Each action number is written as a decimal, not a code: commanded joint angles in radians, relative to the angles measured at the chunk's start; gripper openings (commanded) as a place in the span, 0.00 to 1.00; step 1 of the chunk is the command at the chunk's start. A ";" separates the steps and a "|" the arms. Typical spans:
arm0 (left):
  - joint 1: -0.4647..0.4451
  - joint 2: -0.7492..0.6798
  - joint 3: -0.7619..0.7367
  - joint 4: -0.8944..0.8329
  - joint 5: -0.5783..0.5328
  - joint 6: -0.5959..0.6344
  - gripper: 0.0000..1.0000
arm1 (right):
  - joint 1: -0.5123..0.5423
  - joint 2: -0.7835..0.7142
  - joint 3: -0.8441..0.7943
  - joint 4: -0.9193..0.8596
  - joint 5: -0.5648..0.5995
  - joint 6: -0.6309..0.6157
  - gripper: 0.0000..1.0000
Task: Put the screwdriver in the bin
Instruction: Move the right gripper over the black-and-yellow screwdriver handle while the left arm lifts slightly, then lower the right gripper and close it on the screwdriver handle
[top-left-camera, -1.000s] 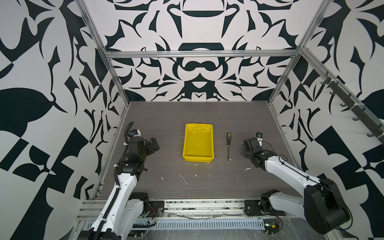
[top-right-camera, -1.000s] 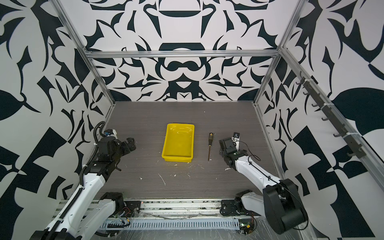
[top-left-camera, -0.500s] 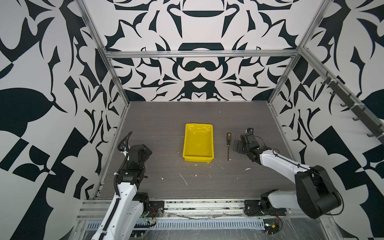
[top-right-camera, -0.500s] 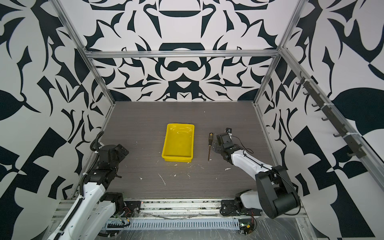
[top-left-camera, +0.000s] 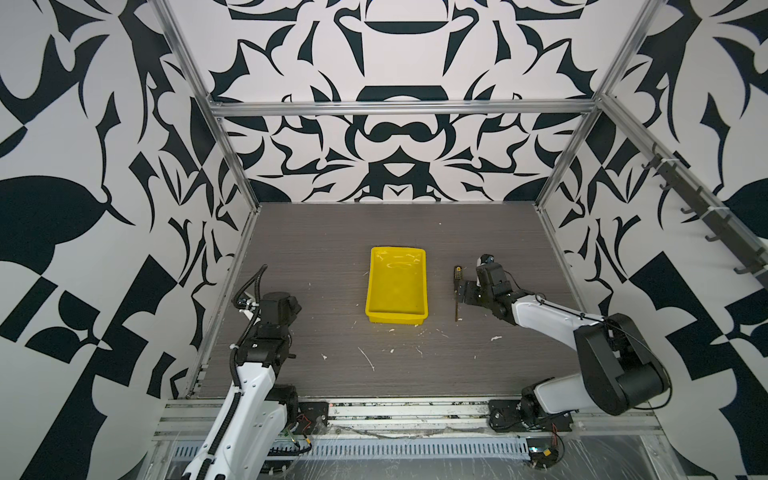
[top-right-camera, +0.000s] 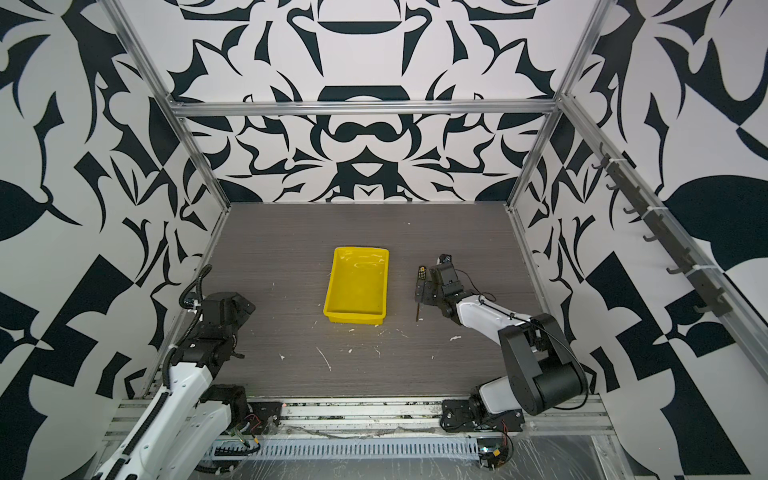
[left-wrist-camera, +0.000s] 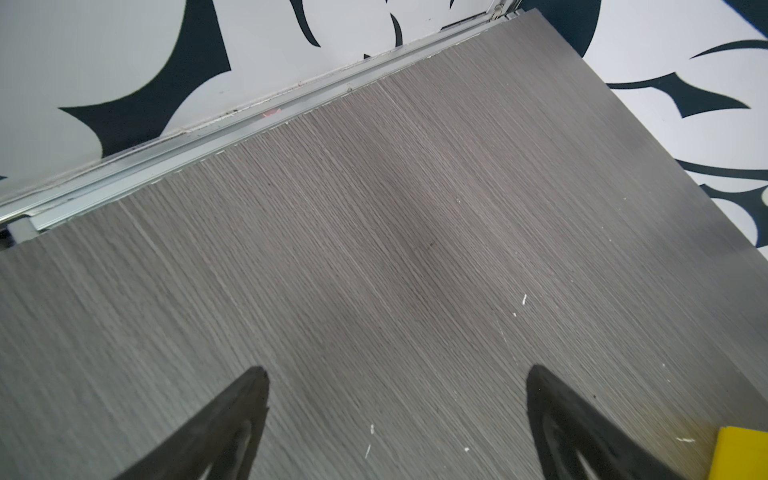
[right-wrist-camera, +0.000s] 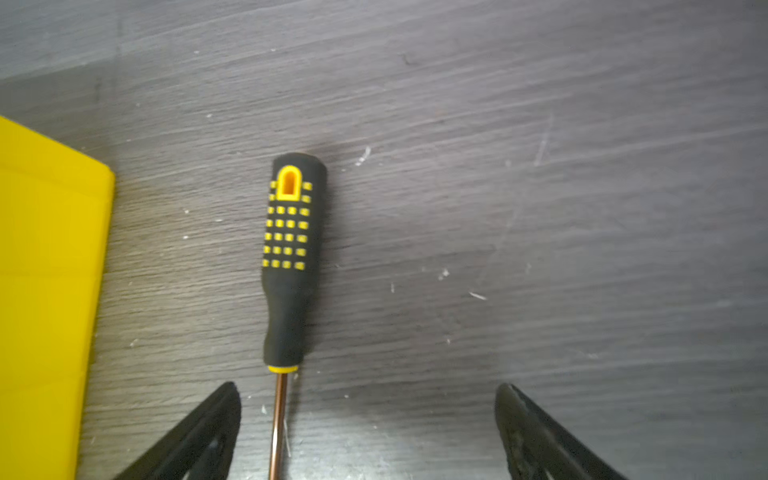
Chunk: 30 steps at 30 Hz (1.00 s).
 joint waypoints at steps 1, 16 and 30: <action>0.002 0.024 0.011 0.011 -0.003 -0.012 0.99 | -0.001 0.057 0.075 0.031 -0.074 -0.068 0.98; 0.002 0.025 0.014 0.008 0.023 -0.005 0.99 | 0.000 0.210 0.218 -0.133 -0.057 -0.054 0.68; 0.002 0.081 0.029 0.021 0.037 0.002 1.00 | 0.002 0.231 0.233 -0.147 -0.055 -0.045 0.28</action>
